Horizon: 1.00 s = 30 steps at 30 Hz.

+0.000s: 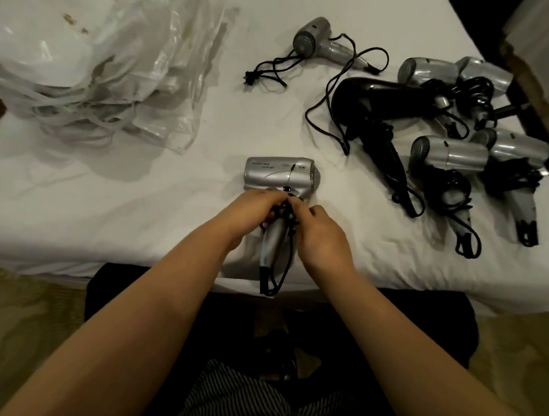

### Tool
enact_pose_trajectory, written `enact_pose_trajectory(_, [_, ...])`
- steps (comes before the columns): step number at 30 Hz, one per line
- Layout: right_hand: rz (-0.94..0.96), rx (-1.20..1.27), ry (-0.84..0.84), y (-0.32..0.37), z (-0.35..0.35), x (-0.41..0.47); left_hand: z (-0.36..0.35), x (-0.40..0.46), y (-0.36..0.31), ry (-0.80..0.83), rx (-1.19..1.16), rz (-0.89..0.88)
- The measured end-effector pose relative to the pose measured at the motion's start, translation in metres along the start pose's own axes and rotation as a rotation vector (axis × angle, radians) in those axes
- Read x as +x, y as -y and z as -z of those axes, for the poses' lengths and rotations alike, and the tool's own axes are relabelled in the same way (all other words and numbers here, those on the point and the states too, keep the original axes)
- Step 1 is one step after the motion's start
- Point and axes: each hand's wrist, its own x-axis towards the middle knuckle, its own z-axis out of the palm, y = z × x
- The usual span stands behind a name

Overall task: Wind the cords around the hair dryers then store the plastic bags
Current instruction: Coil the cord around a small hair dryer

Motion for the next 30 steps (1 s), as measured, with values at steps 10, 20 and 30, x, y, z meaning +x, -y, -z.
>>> enact_pose_trajectory(10, [0.027, -0.119, 0.009, -0.002, -0.001, 0.005, 0.004, 0.001, 0.008, 0.011, 0.079, -0.087])
enact_pose_trajectory(20, [-0.118, 0.469, -0.096, -0.009, -0.001, 0.007, -0.001, -0.004, 0.007, -0.115, 0.238, -0.295])
enact_pose_trajectory(30, [-0.213, 0.402, -0.140, 0.008, -0.005, 0.013, -0.011, -0.008, 0.023, -0.338, 0.343, -0.326])
